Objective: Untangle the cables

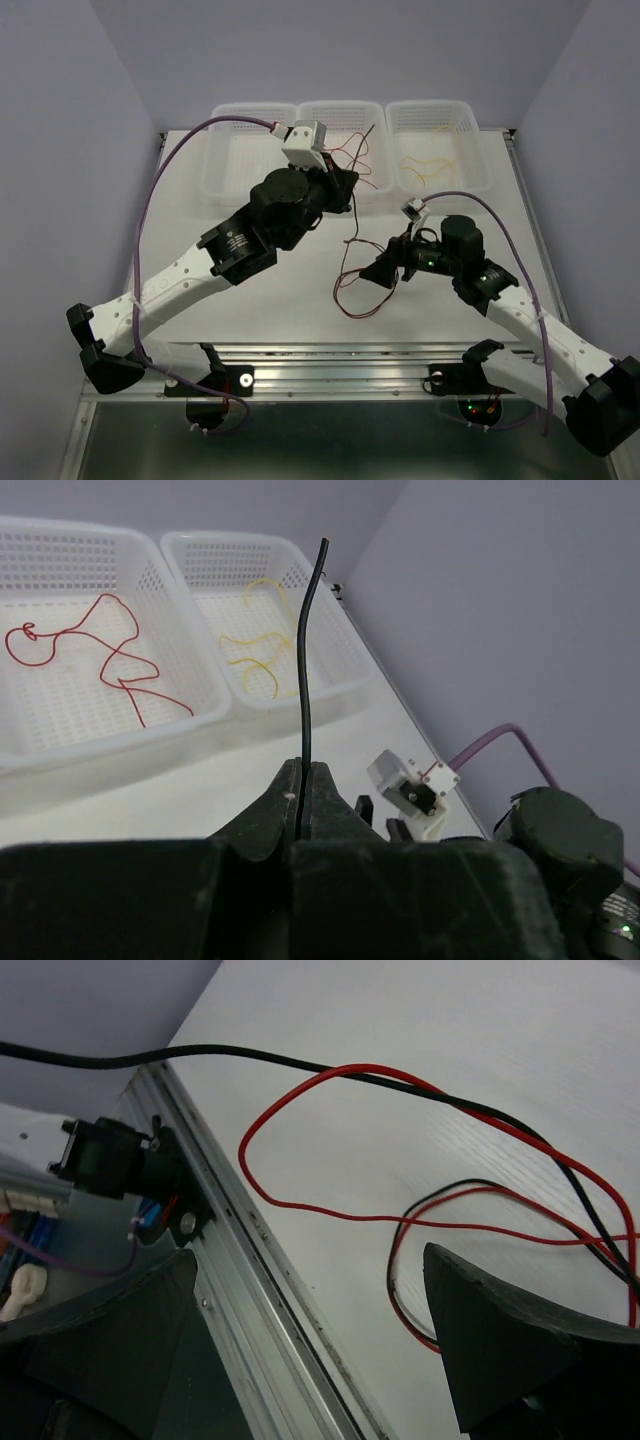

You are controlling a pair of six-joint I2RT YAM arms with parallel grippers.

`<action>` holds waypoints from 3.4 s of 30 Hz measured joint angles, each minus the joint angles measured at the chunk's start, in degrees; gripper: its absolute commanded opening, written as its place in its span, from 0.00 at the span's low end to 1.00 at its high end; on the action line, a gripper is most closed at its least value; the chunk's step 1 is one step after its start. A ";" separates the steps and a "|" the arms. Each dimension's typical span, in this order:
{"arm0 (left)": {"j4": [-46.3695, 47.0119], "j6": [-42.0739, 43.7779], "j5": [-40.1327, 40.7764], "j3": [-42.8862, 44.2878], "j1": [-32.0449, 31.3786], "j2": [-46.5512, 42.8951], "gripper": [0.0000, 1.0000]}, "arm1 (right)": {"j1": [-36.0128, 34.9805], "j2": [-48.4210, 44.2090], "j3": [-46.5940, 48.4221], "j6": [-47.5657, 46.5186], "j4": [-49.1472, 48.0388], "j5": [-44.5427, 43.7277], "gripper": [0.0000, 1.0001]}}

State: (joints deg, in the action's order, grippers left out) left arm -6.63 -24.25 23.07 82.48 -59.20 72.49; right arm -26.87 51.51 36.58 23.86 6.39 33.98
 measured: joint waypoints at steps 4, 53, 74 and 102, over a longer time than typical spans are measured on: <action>-0.74 -1.42 0.59 0.90 0.00 -0.33 0.00 | -4.24 3.45 -0.68 -1.46 -8.22 4.87 1.00; -32.30 -29.24 21.90 -10.29 45.11 -8.63 0.00 | 0.42 4.79 25.77 0.92 3.80 -53.55 0.01; -31.30 -25.53 8.96 -17.00 68.57 -6.16 0.00 | 53.35 22.75 53.09 3.85 13.53 -26.82 0.01; -20.09 -21.97 -4.59 -34.84 29.40 -4.90 0.99 | 32.63 17.44 51.69 8.57 -0.55 17.73 0.01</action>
State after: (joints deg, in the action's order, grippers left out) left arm -26.72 -46.22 18.48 47.64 -29.80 67.59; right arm 5.76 68.95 88.27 32.42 5.85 51.70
